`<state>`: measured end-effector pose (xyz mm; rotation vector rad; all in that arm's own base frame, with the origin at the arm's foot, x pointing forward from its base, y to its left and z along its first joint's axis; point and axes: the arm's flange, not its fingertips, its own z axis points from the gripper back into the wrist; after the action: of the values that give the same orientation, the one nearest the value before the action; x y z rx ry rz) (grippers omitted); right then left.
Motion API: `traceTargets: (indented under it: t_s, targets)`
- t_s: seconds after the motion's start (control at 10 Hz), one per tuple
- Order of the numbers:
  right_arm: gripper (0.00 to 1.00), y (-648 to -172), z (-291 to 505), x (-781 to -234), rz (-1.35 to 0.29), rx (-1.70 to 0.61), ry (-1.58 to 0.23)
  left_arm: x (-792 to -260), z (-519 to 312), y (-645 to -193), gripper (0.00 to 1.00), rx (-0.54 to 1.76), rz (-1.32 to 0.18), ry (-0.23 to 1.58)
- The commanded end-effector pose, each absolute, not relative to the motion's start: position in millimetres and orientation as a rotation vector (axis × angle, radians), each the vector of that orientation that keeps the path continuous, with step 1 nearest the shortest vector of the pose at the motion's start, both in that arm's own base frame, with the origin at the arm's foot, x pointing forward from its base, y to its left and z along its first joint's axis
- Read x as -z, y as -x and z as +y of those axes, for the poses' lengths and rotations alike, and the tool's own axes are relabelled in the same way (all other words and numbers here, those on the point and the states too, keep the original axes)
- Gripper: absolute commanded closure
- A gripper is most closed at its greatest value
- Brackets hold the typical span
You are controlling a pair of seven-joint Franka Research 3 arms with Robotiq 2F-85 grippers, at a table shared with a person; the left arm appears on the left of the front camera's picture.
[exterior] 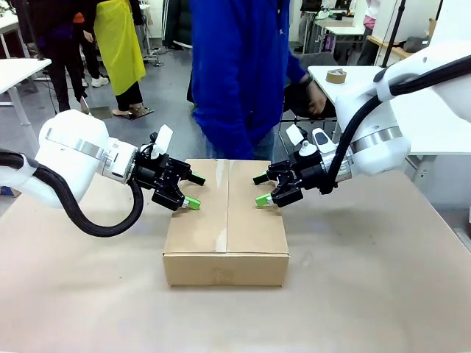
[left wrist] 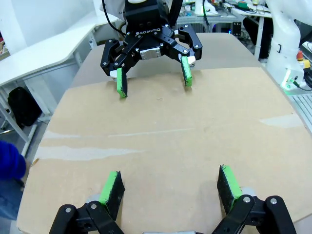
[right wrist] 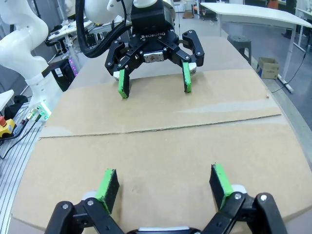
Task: Pack the gift set into the box.
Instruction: Press and hold the closed box until the human finishes sealing it.
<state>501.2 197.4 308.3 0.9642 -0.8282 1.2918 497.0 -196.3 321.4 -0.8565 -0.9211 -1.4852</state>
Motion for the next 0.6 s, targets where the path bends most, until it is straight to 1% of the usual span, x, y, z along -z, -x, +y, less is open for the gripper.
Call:
traceTargets:
  t_s: [0.0,0.5]
  targets:
    - [0.00,-500.9,196.6,-305.0,-0.825,-1.281,-0.966,-318.7,-196.5,-496.2,0.00,1.494,-0.928,0.854]
    - [0.00,-500.9,196.6,-305.0,-0.825,-1.281,-0.966,-318.7,-196.5,-496.2,0.00,1.494,-0.928,0.854]
